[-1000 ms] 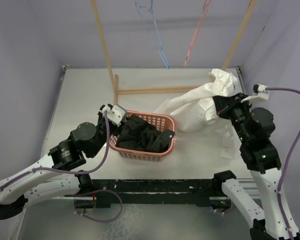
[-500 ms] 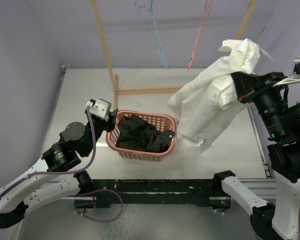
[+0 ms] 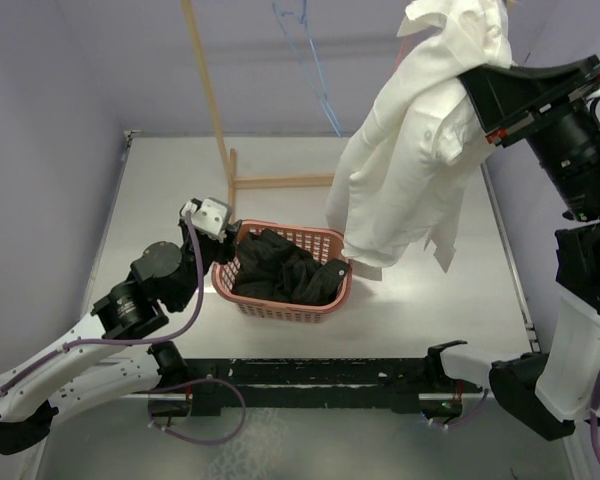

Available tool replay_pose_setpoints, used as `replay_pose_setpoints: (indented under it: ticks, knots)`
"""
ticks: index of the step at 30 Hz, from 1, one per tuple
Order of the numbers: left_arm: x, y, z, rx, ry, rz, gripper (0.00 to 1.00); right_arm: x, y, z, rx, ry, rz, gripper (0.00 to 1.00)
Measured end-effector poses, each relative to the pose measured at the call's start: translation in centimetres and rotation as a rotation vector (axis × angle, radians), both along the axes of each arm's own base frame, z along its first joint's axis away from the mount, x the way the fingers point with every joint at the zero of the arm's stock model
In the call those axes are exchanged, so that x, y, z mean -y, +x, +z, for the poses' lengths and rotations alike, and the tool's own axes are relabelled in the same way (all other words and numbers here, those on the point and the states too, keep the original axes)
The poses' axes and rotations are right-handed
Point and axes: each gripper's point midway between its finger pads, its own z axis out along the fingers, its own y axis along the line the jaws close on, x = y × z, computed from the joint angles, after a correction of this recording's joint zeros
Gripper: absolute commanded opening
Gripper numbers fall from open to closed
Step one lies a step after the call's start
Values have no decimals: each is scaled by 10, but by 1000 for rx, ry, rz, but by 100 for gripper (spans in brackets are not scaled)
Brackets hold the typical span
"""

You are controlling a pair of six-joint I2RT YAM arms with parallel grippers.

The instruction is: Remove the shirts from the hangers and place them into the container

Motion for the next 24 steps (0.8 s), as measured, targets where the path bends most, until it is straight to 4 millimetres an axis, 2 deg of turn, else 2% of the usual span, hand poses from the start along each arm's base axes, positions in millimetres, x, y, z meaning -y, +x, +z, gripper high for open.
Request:
replay_pose_setpoints:
  ticks: [6,8,14,24]
  knots:
    - [3,0,0,2,-3,-12,59,-14,-12,77,196,75,114,0]
    - [4,0,0,2,-5,-19,60,-16,-15,95,257,113,143,0]
    - [16,-4,1,6,-12,-86,61,-16,-24,118,323,199,201,0]
    - [20,-5,-2,5,-12,-108,61,-4,-61,156,476,330,258,0]
